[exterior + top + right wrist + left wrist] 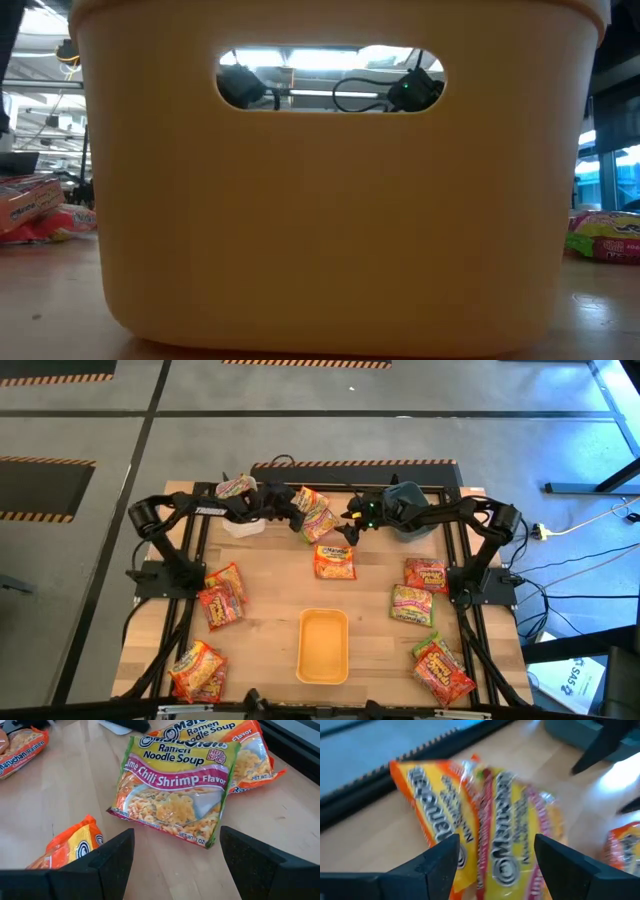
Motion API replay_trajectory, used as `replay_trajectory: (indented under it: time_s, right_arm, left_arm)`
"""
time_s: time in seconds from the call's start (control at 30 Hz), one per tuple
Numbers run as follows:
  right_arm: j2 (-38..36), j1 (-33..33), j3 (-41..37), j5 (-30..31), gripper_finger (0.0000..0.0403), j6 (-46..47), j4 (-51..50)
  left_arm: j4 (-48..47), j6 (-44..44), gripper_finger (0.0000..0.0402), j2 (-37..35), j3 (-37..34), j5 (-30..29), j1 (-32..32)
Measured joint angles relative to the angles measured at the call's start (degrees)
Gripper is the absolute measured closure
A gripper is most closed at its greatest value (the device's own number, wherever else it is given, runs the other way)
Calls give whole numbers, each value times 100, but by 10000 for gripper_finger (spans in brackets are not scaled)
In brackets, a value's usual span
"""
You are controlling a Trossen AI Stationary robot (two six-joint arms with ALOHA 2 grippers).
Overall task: Sort Maruchan noodles
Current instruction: Put the top left green noodle pack into the white bin
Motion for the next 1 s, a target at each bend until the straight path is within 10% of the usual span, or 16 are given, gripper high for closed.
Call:
replay_trajectory:
  time_s: [0.67, 1.0]
  right_arm:
    - [0, 0, 0, 38, 128, -299, -334]
    - [0, 4, -2, 582, 128, -587, -784]
  left_arm:
    - [-2, -308, 154, 691, 422, 1747, -17]
    - [1, -292, 154, 691, 422, 888, -166]
